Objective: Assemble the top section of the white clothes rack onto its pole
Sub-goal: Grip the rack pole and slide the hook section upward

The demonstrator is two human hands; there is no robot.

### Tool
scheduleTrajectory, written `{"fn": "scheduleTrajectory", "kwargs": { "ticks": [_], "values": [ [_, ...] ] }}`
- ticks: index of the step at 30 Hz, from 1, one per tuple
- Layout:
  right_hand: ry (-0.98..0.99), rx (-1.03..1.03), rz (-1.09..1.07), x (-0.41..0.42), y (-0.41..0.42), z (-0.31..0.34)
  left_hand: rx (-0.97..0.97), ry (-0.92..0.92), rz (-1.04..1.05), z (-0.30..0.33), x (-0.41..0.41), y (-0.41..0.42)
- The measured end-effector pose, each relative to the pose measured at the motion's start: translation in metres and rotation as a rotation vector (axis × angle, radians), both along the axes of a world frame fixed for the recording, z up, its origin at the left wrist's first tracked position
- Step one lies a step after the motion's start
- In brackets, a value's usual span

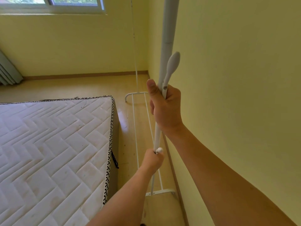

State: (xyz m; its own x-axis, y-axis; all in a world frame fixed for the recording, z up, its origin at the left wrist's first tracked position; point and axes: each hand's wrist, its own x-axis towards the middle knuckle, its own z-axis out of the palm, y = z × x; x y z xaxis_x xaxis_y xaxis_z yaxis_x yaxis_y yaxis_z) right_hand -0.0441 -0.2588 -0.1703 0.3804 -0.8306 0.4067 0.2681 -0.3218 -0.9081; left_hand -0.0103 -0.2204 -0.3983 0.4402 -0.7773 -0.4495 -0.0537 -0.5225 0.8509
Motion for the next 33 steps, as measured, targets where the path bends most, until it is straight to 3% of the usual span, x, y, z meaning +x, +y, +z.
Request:
{"fn": "scheduleTrajectory", "kwargs": {
  "ticks": [3, 8, 12, 15, 22, 24, 27, 29, 33],
  "values": [
    [0.004, -0.012, -0.002, 0.016, -0.014, -0.001, 0.09, -0.026, -0.18, 0.006, 0.031, -0.014],
    [-0.005, -0.027, 0.038, 0.034, -0.041, -0.003, 0.143, -0.233, -0.742, 0.048, 0.09, -0.054],
    [-0.043, 0.015, 0.061, 0.048, -0.074, -0.003, 0.133, -0.34, -0.859, 0.06, 0.105, -0.093],
    [-0.05, 0.014, 0.097, 0.058, -0.098, -0.007, 0.101, -0.383, -0.803, 0.052, 0.11, -0.111],
    [-0.02, 0.026, 0.115, 0.076, -0.155, -0.007, 0.102, -0.277, -0.752, 0.065, 0.13, -0.163],
    [-0.022, 0.04, 0.113, 0.077, -0.172, -0.005, 0.067, -0.128, -0.707, 0.074, 0.137, -0.175],
    [-0.006, 0.072, 0.129, 0.079, -0.195, -0.003, -0.184, 0.28, -0.475, 0.08, 0.144, -0.186],
    [0.012, 0.064, 0.133, 0.08, -0.202, -0.003, -0.304, 0.37, -0.316, 0.077, 0.14, -0.191],
    [0.053, 0.0, 0.08, 0.083, -0.196, -0.002, -0.388, 0.066, -0.192, 0.064, 0.119, -0.206]
  ]
}}
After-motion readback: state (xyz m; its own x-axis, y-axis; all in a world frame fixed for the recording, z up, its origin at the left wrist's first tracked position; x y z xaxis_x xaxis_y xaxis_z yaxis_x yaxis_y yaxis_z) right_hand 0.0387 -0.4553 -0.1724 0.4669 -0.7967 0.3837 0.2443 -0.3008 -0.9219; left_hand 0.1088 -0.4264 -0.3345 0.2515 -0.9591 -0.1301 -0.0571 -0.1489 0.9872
